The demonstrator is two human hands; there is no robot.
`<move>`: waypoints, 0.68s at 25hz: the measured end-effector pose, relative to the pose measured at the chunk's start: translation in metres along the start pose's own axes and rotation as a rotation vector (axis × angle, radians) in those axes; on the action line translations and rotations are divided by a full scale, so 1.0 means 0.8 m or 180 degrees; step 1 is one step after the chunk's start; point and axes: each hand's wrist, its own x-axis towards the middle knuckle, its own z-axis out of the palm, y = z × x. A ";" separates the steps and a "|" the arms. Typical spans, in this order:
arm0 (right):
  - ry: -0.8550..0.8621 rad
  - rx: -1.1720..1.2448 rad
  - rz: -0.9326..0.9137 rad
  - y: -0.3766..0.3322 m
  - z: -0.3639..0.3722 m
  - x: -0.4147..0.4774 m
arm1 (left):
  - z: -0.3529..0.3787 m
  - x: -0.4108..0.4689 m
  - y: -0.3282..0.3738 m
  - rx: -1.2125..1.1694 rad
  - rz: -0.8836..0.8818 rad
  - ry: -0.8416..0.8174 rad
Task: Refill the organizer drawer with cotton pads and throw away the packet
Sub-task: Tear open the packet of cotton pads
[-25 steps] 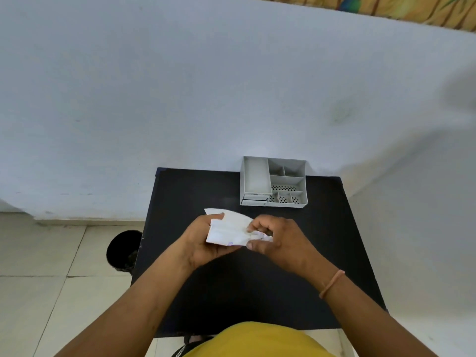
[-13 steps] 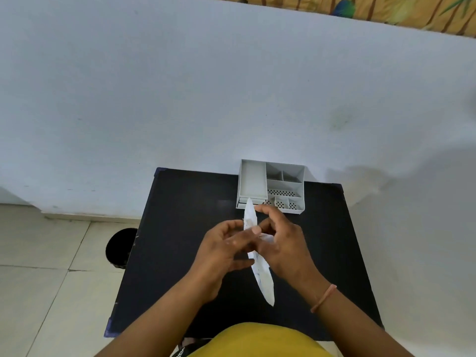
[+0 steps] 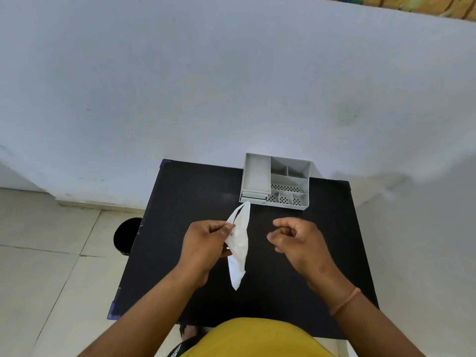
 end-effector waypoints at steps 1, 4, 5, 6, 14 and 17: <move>0.0047 -0.0642 -0.0285 -0.002 -0.006 -0.005 | -0.002 0.001 -0.002 0.0016 0.0037 0.0017; 0.0076 -0.1040 -0.0786 -0.023 0.005 -0.014 | -0.006 0.002 -0.007 0.0151 0.0159 0.0017; -0.0024 -0.0735 -0.0596 -0.028 0.018 -0.010 | -0.006 0.001 -0.008 0.0205 0.0182 -0.0009; -0.0173 -0.0377 -0.0234 -0.028 0.034 -0.001 | -0.007 0.001 -0.009 0.0242 0.0188 -0.0037; 0.0470 -0.1137 -0.1158 -0.001 0.072 -0.008 | -0.030 0.005 -0.015 0.0318 0.0146 -0.0023; -0.0357 -0.0393 -0.1071 -0.016 0.081 -0.021 | -0.031 -0.005 -0.017 0.0538 0.0480 -0.0200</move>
